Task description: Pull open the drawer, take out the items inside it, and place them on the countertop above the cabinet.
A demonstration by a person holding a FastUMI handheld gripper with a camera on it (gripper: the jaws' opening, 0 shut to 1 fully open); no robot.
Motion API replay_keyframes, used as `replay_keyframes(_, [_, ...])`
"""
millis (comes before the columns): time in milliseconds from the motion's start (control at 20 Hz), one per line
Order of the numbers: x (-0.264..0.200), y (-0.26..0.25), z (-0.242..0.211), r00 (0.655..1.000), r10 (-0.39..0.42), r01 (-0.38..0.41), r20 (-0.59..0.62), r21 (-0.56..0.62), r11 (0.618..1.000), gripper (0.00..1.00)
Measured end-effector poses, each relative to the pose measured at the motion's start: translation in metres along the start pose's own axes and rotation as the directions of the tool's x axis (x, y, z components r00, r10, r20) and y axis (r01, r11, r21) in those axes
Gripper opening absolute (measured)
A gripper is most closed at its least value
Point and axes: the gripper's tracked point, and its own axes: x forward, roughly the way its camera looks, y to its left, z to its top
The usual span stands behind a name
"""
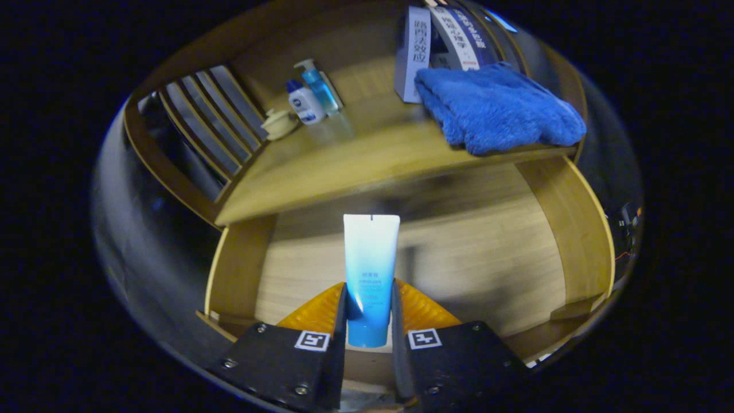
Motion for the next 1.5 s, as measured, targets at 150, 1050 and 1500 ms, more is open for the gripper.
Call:
replay_keyframes(150, [-0.032, 0.006, 0.009, 0.997, 0.001, 0.001, 0.082, -0.031, 1.000, 0.35])
replay_keyframes(1050, [-0.041, 0.022, 0.196, 0.758, -0.090, 0.176, 0.646, -0.070, 0.982, 0.35])
replay_keyframes(1500, [0.071, -0.003, 0.185, 0.824, -0.166, 0.253, 0.541, -0.090, 0.963, 0.35])
